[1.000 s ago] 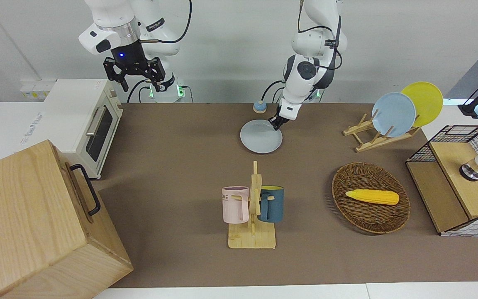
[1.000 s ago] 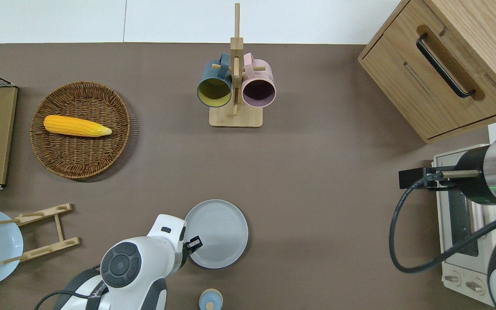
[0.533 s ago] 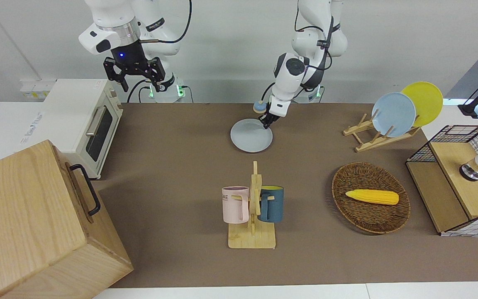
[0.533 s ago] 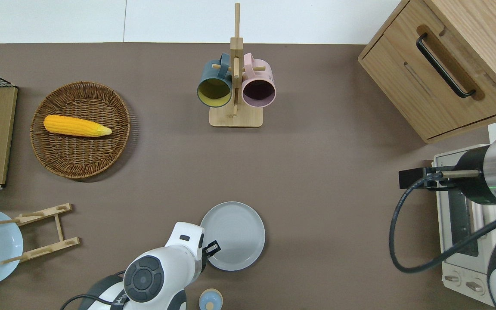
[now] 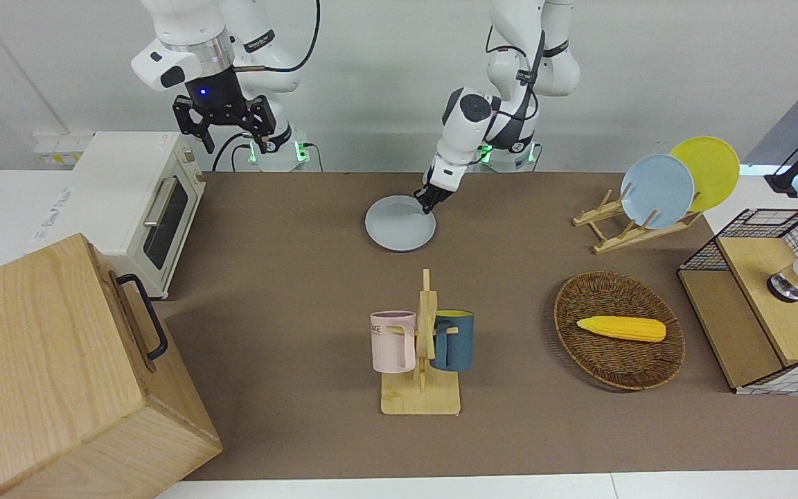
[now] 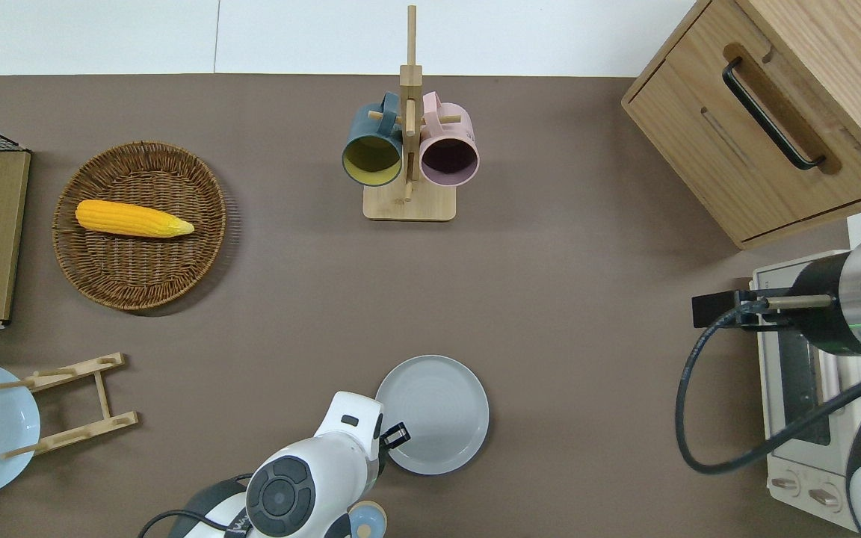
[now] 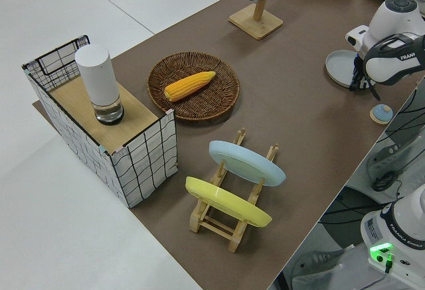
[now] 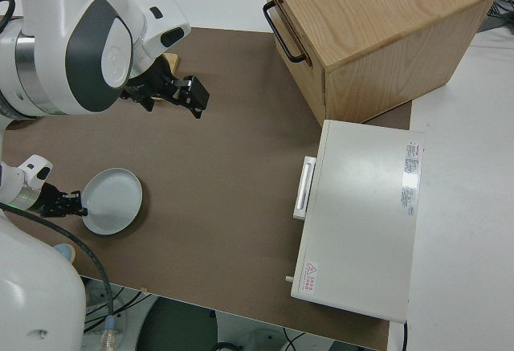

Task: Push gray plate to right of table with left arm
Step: 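Keep pushing the gray plate with the left gripper toward the toaster oven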

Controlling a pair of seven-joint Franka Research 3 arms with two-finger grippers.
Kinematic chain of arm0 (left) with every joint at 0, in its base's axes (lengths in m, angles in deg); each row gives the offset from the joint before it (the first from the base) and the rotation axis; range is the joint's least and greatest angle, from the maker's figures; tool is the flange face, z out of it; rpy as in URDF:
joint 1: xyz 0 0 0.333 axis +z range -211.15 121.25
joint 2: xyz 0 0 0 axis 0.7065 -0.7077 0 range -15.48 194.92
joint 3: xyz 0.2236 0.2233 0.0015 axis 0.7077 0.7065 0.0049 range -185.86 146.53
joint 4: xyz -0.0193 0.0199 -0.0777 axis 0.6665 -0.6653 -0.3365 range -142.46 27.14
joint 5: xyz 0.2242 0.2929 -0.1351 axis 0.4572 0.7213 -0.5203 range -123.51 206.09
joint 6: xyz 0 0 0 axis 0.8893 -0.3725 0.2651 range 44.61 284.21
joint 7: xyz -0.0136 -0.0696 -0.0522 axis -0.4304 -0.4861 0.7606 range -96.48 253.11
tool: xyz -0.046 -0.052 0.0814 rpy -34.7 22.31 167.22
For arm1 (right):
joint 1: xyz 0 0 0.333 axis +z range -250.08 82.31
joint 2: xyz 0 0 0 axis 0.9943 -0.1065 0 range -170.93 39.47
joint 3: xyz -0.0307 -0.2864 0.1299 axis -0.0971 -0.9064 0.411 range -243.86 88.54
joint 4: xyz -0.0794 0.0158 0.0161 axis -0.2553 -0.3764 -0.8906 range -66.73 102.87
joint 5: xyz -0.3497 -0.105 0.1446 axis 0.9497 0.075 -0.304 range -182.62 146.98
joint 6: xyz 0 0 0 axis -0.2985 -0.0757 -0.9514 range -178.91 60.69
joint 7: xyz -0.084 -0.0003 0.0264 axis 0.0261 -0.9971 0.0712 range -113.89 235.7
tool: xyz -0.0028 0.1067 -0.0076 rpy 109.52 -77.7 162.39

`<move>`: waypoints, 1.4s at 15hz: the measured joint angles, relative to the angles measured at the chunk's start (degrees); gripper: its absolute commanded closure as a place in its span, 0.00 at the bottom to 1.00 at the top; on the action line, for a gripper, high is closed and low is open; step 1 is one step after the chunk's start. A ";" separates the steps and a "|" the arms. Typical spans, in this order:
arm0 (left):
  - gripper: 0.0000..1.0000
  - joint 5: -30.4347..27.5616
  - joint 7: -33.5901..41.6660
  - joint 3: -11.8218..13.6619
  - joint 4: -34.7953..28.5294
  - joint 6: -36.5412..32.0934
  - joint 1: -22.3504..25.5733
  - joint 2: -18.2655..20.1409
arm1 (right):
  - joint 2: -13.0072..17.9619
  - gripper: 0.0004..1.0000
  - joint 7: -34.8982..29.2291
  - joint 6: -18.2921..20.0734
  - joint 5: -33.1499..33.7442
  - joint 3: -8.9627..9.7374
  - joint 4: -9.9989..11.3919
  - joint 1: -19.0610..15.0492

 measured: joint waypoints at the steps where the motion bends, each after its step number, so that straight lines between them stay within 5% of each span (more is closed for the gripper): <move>1: 1.00 -0.68 -0.31 -0.01 0.14 0.61 -0.39 -0.30 | 0.00 0.00 0.00 0.00 0.00 0.00 0.00 0.00; 19: 1.00 -1.39 -15.09 -0.81 13.24 8.88 -7.86 -14.38 | 0.00 0.00 0.00 0.00 0.00 0.00 0.00 0.00; 20: 0.99 -1.39 -15.24 -0.81 13.71 8.88 -7.95 -14.78 | 0.00 0.00 0.00 0.00 0.00 0.00 0.00 0.00; 21: 0.87 -1.39 -15.29 -0.82 13.91 8.87 -7.97 -14.96 | 0.00 0.00 0.00 0.00 0.00 0.00 0.00 0.00</move>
